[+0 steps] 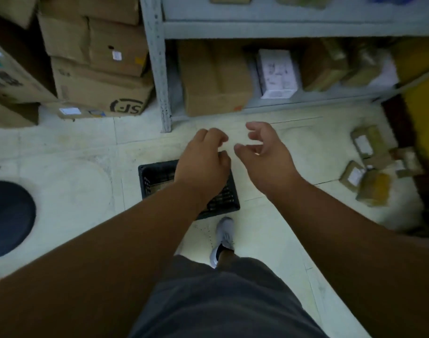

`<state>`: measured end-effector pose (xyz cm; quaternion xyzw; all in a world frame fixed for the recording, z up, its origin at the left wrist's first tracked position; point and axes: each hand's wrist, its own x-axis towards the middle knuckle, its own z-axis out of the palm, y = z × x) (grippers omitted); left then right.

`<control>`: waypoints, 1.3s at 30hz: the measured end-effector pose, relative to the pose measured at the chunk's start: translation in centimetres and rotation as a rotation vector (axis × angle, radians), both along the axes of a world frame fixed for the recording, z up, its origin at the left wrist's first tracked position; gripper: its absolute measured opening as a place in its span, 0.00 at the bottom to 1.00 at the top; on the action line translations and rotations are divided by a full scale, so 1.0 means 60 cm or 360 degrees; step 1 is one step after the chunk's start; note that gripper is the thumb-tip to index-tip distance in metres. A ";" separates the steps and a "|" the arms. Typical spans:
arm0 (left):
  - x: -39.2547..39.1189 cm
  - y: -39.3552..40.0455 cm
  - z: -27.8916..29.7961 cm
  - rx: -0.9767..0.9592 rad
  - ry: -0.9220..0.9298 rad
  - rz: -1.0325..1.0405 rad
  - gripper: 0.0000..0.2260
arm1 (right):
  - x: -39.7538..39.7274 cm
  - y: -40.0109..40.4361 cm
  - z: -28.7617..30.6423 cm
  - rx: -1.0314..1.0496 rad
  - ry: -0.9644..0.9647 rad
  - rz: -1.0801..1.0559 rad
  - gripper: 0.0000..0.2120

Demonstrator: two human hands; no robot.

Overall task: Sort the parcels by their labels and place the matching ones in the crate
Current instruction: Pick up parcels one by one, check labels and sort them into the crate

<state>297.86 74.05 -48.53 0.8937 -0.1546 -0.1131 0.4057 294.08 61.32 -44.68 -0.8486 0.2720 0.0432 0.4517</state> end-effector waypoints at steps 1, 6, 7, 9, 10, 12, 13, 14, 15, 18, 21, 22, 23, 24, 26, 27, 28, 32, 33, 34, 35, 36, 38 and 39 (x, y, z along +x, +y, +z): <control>-0.003 -0.004 0.024 -0.0032 -0.0050 -0.0091 0.13 | -0.017 0.002 0.024 -0.0007 -0.0064 -0.0116 0.21; -0.027 -0.021 0.127 -0.0223 -0.0221 -0.0315 0.12 | -0.109 0.011 0.113 -0.0080 -0.0286 -0.0432 0.19; -0.035 -0.027 0.146 -0.0252 -0.0233 -0.0344 0.12 | -0.125 0.007 0.128 -0.0092 -0.0332 -0.0481 0.19; -0.055 -0.043 0.181 -0.0311 -0.0247 -0.0428 0.12 | -0.156 -0.008 0.156 -0.0123 -0.0410 -0.0588 0.19; -0.067 -0.055 0.198 -0.0334 -0.0244 -0.0482 0.12 | -0.172 -0.017 0.171 -0.0139 -0.0435 -0.0638 0.20; -0.093 -0.086 0.230 -0.0355 -0.0236 -0.0598 0.11 | -0.208 -0.043 0.196 -0.0181 -0.0484 -0.0716 0.21; -0.106 -0.103 0.244 -0.0360 -0.0244 -0.0646 0.11 | -0.225 -0.059 0.207 -0.0208 -0.0503 -0.0745 0.22; -0.120 -0.121 0.255 -0.0377 -0.0261 -0.0685 0.11 | -0.242 -0.075 0.217 -0.0233 -0.0511 -0.0774 0.22; -0.134 -0.141 0.264 -0.0408 -0.0275 -0.0721 0.11 | -0.261 -0.092 0.225 -0.0251 -0.0514 -0.0804 0.23; -0.184 -0.209 0.280 -0.0521 -0.0296 -0.0819 0.11 | -0.317 -0.145 0.242 -0.0280 -0.0510 -0.0850 0.25; -0.243 -0.295 0.278 -0.0581 -0.0250 -0.0871 0.12 | -0.381 -0.212 0.250 -0.0328 -0.0493 -0.0904 0.26; -0.265 -0.326 0.276 -0.0591 -0.0224 -0.0887 0.12 | -0.405 -0.237 0.251 -0.0345 -0.0487 -0.0920 0.27; -0.287 -0.357 0.272 -0.0596 -0.0213 -0.0906 0.12 | -0.429 -0.263 0.249 -0.0364 -0.0475 -0.0933 0.27; -0.311 -0.387 0.267 -0.0600 -0.0214 -0.0927 0.12 | -0.456 -0.291 0.246 -0.0384 -0.0454 -0.0948 0.27; -0.356 -0.443 0.257 -0.0603 -0.0206 -0.0973 0.12 | -0.508 -0.344 0.237 -0.0414 -0.0415 -0.1001 0.27; -0.375 -0.468 0.250 -0.0602 -0.0192 -0.0992 0.12 | -0.534 -0.370 0.231 -0.0420 -0.0403 -0.1041 0.26; -0.392 -0.491 0.244 -0.0594 -0.0173 -0.1004 0.12 | -0.557 -0.393 0.226 -0.0413 -0.0389 -0.1089 0.24; -0.431 -0.569 0.224 -0.0539 -0.0057 -0.0984 0.12 | -0.622 -0.468 0.203 -0.0323 -0.0337 -0.1262 0.24; -0.434 -0.587 0.219 -0.0529 -0.0035 -0.0974 0.12 | -0.628 -0.485 0.197 -0.0298 -0.0332 -0.1298 0.25; -0.434 -0.603 0.215 -0.0519 -0.0022 -0.0962 0.12 | -0.631 -0.499 0.191 -0.0281 -0.0325 -0.1323 0.26; -0.432 -0.619 0.210 -0.0511 -0.0017 -0.0953 0.12 | -0.629 -0.515 0.183 -0.0270 -0.0313 -0.1334 0.27; -0.427 -0.637 0.205 -0.0503 -0.0015 -0.0953 0.12 | -0.624 -0.530 0.175 -0.0260 -0.0301 -0.1337 0.27; -0.412 -0.677 0.191 -0.0471 0.0004 -0.0952 0.12 | -0.603 -0.565 0.160 -0.0222 -0.0277 -0.1352 0.28; -0.402 -0.700 0.181 -0.0454 0.0030 -0.0955 0.12 | -0.588 -0.584 0.153 -0.0197 -0.0272 -0.1366 0.28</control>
